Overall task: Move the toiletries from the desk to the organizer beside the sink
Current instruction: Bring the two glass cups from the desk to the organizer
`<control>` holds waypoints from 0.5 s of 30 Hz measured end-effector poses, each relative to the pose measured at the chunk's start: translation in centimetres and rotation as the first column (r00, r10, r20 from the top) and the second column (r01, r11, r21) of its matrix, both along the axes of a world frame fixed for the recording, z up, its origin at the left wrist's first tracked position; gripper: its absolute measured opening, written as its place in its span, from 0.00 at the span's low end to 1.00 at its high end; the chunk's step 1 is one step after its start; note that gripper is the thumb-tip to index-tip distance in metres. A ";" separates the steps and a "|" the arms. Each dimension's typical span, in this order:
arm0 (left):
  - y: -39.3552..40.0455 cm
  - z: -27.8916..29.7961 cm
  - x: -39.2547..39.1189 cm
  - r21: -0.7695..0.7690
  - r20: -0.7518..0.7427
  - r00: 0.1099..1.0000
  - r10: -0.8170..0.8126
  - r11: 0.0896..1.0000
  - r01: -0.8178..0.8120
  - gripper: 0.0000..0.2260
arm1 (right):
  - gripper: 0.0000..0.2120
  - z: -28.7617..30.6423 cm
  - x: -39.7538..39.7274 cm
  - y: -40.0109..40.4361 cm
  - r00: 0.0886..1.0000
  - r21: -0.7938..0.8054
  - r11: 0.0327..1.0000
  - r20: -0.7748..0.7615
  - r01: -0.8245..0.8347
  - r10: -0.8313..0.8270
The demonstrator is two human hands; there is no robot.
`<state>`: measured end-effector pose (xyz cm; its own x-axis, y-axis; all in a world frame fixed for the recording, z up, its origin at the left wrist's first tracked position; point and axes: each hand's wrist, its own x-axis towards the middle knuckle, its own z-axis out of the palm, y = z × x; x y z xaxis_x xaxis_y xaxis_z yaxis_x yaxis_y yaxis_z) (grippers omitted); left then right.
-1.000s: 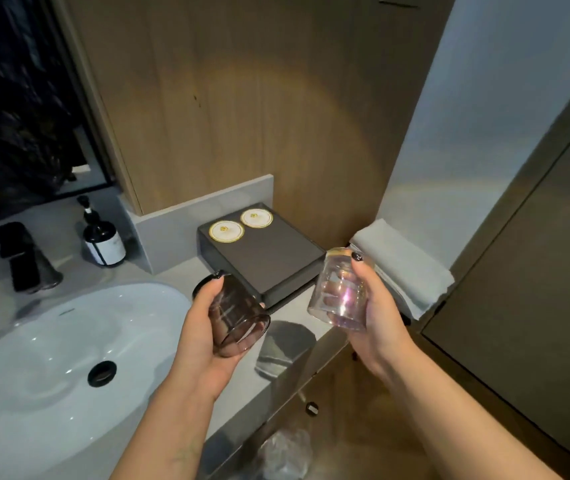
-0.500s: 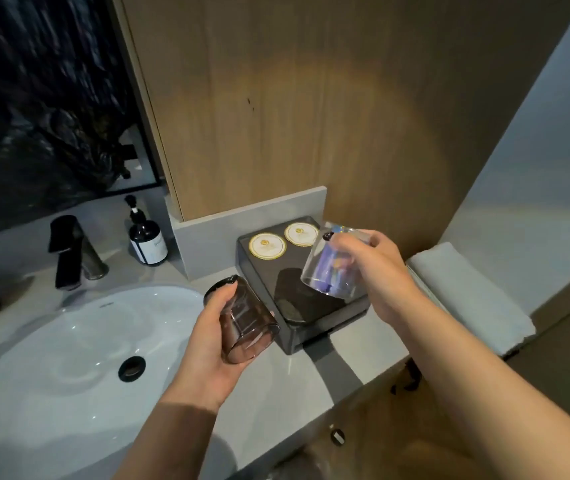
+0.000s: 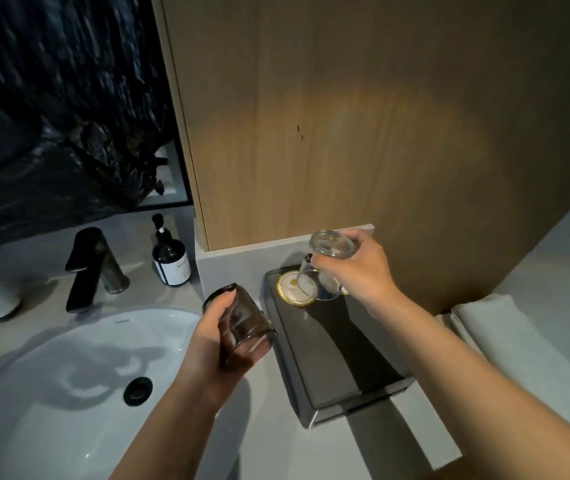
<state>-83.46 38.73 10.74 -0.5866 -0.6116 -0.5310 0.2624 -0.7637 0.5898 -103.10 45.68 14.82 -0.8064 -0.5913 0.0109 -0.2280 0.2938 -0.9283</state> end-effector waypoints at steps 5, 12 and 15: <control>0.6 -0.5 -0.8 0.022 0.032 0.988 0.151 0.988 -0.151 0.16 | 0.24 -2.6 -2.0 -2.6 0.994 0.064 0.993 -0.033 -0.104 0.106; 2.2 -1.4 -1.4 0.034 0.081 0.959 0.270 0.961 -0.273 0.14 | 0.25 -4.4 -3.3 -4.7 0.968 0.102 0.967 -0.075 -0.233 0.241; 2.7 -1.6 -1.0 0.031 0.096 0.953 0.286 0.957 -0.290 0.12 | 0.25 -5.0 -3.4 -4.9 0.959 0.113 0.958 -0.083 -0.262 0.272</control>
